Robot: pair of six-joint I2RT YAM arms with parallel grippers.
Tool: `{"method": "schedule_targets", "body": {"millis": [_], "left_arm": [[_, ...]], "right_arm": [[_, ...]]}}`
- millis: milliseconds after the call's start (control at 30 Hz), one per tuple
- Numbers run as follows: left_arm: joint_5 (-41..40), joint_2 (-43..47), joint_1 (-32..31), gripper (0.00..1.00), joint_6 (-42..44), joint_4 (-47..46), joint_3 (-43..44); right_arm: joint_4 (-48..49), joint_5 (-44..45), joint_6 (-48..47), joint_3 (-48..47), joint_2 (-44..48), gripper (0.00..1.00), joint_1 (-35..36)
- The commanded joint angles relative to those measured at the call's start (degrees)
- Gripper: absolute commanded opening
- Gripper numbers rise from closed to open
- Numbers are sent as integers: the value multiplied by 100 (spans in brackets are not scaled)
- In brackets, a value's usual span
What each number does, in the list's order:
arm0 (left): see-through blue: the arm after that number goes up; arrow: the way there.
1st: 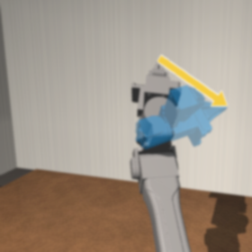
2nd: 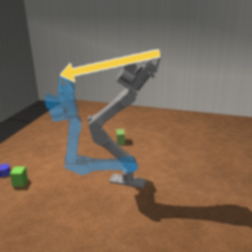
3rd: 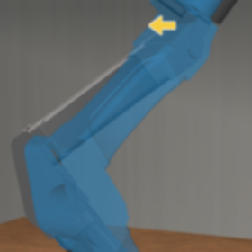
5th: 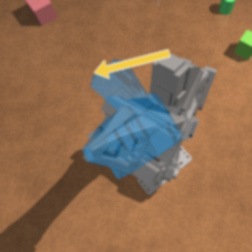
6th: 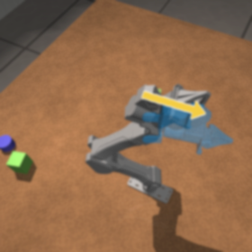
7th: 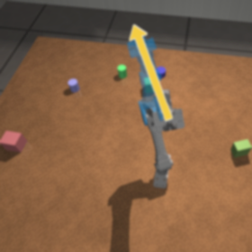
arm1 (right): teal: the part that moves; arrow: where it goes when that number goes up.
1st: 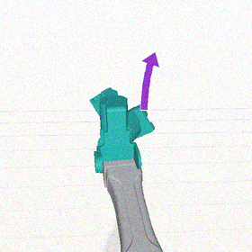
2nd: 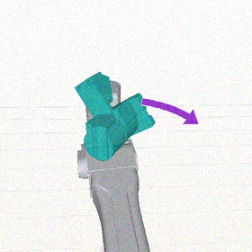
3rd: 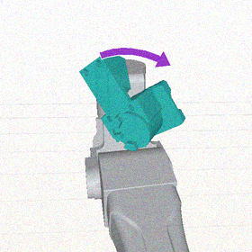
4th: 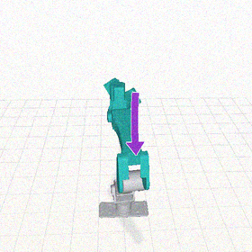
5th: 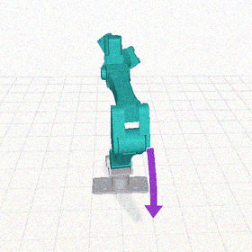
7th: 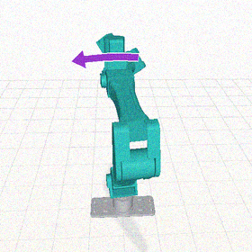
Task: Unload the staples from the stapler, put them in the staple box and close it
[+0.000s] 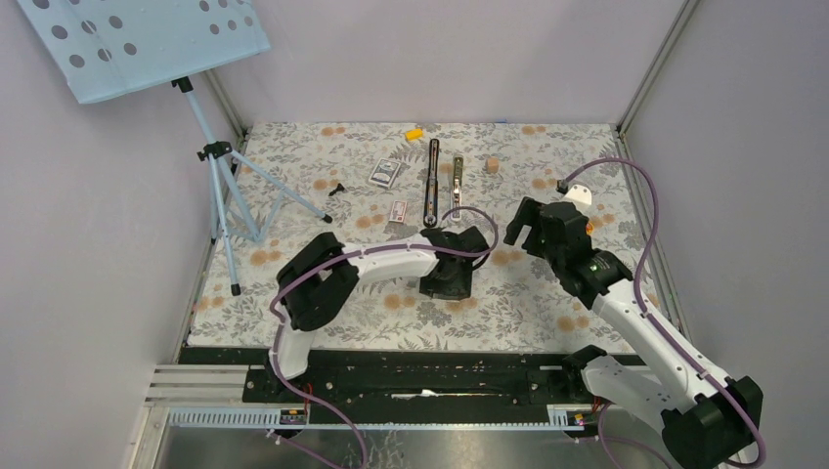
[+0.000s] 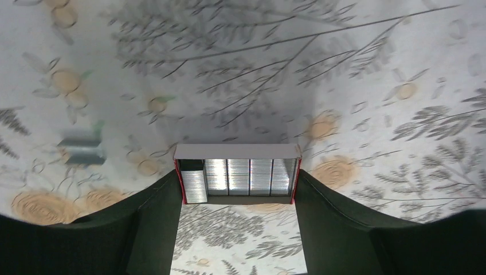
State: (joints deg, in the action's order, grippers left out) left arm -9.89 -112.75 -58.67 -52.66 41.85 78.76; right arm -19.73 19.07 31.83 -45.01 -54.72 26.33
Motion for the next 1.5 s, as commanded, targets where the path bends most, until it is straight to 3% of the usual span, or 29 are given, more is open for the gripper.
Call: {"method": "schedule_targets", "body": {"millis": [0, 233, 667, 1133, 1467], "left_arm": [[233, -562, -39, 65, 296, -272, 547], [54, -1018, 13, 65, 362, -95, 1173], [-505, -1063, 570, 67, 646, 138, 1256], [-281, -889, 749, 94, 827, 210, 1728], [-240, -19, 1244, 96, 1059, -5, 1656]], "right_arm": [[-154, 345, 29, 19, 197, 98, -75], [-190, 340, 7, 15, 193, 98, -124], [-159, 216, -11, -29, 50, 99, -141], [6, -78, -54, -180, -190, 100, -153], [214, -335, -46, -447, -597, 100, -155]]}}
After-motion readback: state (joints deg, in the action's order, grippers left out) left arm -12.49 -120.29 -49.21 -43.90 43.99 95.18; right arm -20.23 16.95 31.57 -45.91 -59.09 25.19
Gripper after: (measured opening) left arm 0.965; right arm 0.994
